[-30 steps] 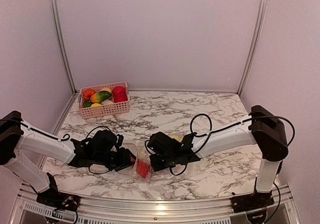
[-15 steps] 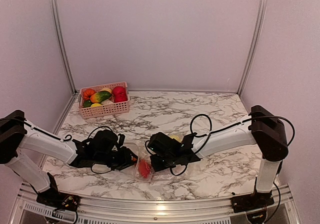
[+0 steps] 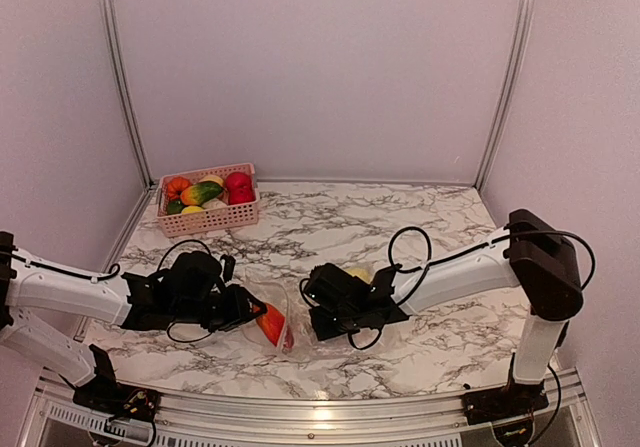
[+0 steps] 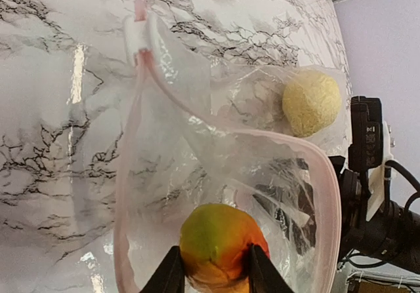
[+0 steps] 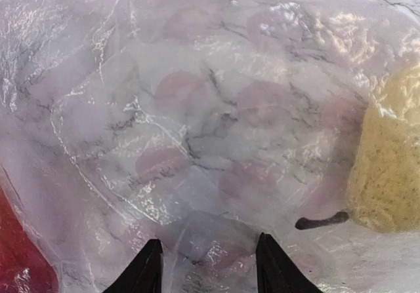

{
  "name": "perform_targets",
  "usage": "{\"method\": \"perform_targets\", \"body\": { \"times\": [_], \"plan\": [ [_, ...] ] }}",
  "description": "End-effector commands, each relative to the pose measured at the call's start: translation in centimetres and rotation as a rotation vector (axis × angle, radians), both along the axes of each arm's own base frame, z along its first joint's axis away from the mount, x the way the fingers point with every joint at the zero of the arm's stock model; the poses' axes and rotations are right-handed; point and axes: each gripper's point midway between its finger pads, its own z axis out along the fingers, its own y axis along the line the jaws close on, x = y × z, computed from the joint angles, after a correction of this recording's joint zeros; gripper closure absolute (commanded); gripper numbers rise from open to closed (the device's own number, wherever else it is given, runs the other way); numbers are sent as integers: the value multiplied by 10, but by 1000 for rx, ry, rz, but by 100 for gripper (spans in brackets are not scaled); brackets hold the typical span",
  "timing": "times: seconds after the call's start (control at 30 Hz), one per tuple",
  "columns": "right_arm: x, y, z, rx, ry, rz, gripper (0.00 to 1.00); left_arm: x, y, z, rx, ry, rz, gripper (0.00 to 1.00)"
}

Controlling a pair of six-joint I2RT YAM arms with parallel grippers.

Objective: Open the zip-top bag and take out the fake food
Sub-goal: Pick up the fake fruit from the zipper food storage bag.

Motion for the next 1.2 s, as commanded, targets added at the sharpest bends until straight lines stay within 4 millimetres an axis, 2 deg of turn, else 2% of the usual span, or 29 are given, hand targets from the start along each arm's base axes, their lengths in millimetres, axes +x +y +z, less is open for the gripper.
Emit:
{"method": "perform_targets", "body": {
  "times": [0.0,0.37,0.7,0.8,0.93,1.17],
  "plan": [
    [4,-15,2,-24,-2,-41,53,1,17,1,87,-29,23,76],
    [8,-10,9,-5,-18,-31,53,6,33,34,121,-116,51,77],
    [12,3,42,50,-62,-9,47,14,53,75,159,-195,116,76],
    [13,7,55,70,-78,-2,42,16,57,90,152,-219,137,76],
    [13,11,74,98,-106,6,30,19,62,104,152,-244,157,76],
    [14,7,106,120,-160,-3,13,29,64,130,164,-292,184,76]
  ]
}}
